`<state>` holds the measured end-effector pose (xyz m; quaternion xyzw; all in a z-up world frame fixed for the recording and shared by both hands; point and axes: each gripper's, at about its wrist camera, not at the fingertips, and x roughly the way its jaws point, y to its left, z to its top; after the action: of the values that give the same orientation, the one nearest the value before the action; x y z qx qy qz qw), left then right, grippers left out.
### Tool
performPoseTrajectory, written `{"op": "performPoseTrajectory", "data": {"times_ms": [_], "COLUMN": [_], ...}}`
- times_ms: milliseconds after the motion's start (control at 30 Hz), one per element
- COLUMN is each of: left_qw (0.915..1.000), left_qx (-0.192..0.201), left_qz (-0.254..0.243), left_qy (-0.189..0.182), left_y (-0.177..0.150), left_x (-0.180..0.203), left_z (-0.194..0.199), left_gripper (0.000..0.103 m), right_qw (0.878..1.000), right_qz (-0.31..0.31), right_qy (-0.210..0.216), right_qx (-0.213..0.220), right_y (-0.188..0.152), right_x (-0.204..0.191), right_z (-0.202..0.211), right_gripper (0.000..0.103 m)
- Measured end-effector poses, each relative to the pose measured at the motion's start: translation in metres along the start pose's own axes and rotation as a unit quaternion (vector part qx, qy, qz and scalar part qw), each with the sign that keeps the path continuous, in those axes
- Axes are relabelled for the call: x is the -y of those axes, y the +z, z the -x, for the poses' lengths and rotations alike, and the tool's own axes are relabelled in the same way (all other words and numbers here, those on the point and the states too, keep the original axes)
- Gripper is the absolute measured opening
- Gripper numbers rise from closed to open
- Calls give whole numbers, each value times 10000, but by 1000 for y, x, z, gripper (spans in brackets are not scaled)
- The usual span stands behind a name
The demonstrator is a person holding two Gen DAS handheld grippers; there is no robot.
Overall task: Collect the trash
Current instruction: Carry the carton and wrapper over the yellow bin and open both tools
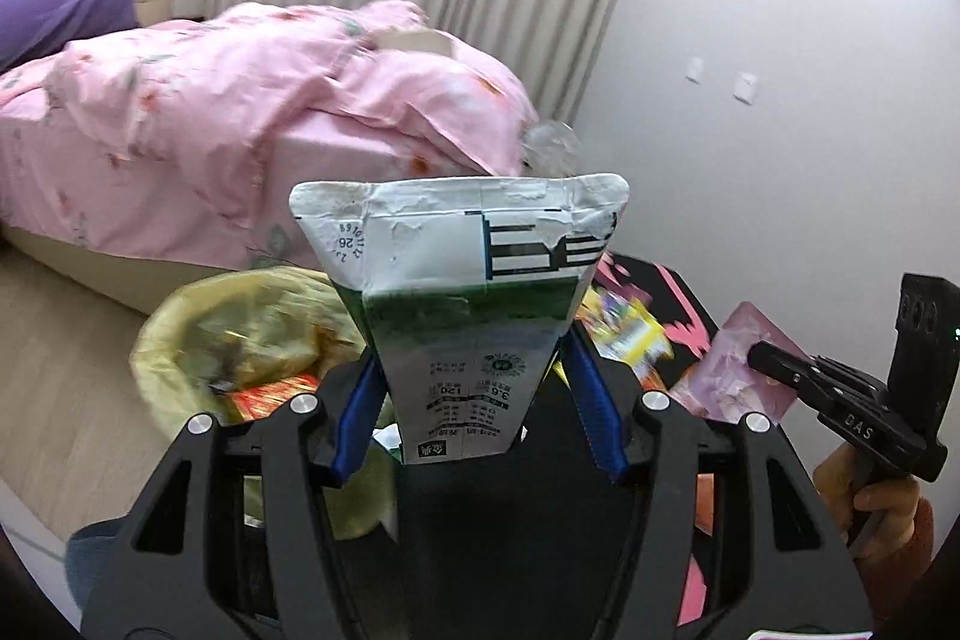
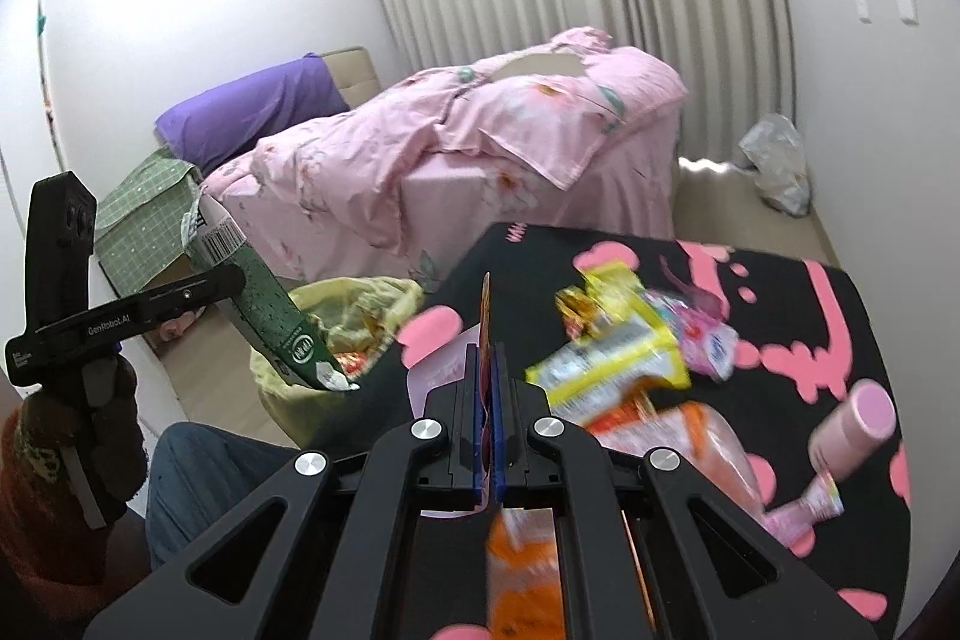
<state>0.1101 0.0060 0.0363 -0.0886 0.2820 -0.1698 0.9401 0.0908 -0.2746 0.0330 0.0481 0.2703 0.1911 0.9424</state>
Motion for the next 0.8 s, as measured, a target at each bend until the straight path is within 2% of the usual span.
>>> {"op": "performPoseTrajectory", "data": {"times_ms": [133,233,333,433,533,600,800], "left_qw": [9978,9927,9896,9887,9894,9908,9837], "left_qx": [314,549,537,448,311,80,-853], "left_qz": [250,486,807,1024,1121,1098,1093], "left_qy": [531,954,1065,997,868,784,1145], "left_y": [12,17,16,10,6,2,-32], "left_x": [-33,-61,-89,-106,-120,-128,-154], "left_z": [15,24,22,12,-10,-37,-107], "left_gripper": [54,54,54,54,54,54,54], "right_qw": [9997,9984,9964,9933,9909,9896,9805], "right_qz": [137,306,488,606,765,818,933], "right_qy": [197,419,620,883,963,1006,1220], "right_qx": [-81,-204,-299,-426,-550,-618,-1224], "right_y": [12,23,33,47,65,72,78], "right_x": [-17,-32,-47,-61,-75,-81,-96], "right_z": [-20,-42,-62,-92,-130,-147,-215], "right_gripper": [5,5,5,5,5,5,5]}}
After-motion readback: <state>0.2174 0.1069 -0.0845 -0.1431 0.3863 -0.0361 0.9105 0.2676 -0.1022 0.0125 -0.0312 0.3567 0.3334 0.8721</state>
